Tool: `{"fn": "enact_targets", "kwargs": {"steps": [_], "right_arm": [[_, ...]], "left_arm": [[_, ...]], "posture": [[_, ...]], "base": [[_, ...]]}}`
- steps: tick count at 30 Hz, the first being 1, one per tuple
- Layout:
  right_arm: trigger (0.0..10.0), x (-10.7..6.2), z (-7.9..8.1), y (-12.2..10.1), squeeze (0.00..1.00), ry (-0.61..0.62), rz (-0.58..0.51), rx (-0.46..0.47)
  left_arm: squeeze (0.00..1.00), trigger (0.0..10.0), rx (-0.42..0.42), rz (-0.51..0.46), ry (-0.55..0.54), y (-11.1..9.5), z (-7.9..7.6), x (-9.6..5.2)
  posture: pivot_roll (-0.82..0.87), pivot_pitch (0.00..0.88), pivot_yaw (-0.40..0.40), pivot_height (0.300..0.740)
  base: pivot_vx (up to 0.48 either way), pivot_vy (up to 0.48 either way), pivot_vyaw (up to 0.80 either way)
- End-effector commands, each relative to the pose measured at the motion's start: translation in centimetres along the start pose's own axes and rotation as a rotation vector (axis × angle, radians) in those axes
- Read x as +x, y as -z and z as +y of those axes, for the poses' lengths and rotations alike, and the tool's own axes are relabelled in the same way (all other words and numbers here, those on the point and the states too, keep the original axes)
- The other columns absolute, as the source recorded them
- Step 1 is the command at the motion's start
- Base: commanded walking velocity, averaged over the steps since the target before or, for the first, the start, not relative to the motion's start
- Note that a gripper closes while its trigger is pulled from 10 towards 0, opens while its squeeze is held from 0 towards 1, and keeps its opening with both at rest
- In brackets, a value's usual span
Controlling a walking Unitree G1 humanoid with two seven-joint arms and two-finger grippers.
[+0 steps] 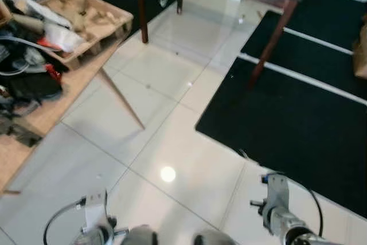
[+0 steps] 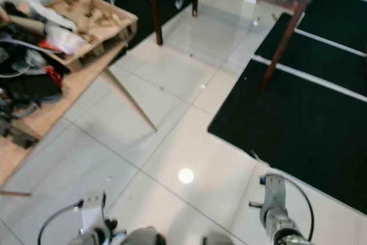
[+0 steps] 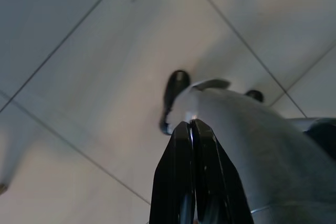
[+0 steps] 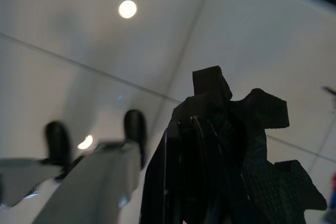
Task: Picking trash to rubbish bin
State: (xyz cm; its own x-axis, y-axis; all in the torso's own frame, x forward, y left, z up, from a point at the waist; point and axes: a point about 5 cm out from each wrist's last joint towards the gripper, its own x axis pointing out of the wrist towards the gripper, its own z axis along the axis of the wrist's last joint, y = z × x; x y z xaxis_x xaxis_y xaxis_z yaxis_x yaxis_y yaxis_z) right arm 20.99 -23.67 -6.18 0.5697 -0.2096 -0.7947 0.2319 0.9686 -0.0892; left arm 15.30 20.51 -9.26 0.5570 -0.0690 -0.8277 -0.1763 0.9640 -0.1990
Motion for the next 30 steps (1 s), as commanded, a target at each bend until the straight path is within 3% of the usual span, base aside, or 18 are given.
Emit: {"fn": "enact_targets", "kwargs": {"steps": [1, 15, 30], "right_arm": [[10.0, -0.22, -1.14, 1.73, 0.0, 0.033, 0.057, 0.006], [10.0, -0.24, -1.1, 1.85, 0.0, 0.039, 0.053, 0.021], [10.0, -0.2, -0.93, 1.57, 0.0, 0.034, 0.039, 0.02]], "left_arm": [[0.0, 10.0, 0.01, 0.01, 0.006, 0.07, -0.2, 0.06], [0.0, 10.0, 0.019, 0.018, 0.011, 0.28, -0.13, 0.0], [0.0, 10.0, 0.029, 0.019, 0.013, 0.18, -0.16, 0.02]], "posture": [[0.07, 0.135, 0.007, 0.74], [0.07, 0.141, 0.012, 0.74], [0.07, 0.132, 0.013, 0.74]], "base": [[0.307, 0.0, -0.76], [0.307, 0.0, -0.73], [0.306, 0.0, 0.0]]}}
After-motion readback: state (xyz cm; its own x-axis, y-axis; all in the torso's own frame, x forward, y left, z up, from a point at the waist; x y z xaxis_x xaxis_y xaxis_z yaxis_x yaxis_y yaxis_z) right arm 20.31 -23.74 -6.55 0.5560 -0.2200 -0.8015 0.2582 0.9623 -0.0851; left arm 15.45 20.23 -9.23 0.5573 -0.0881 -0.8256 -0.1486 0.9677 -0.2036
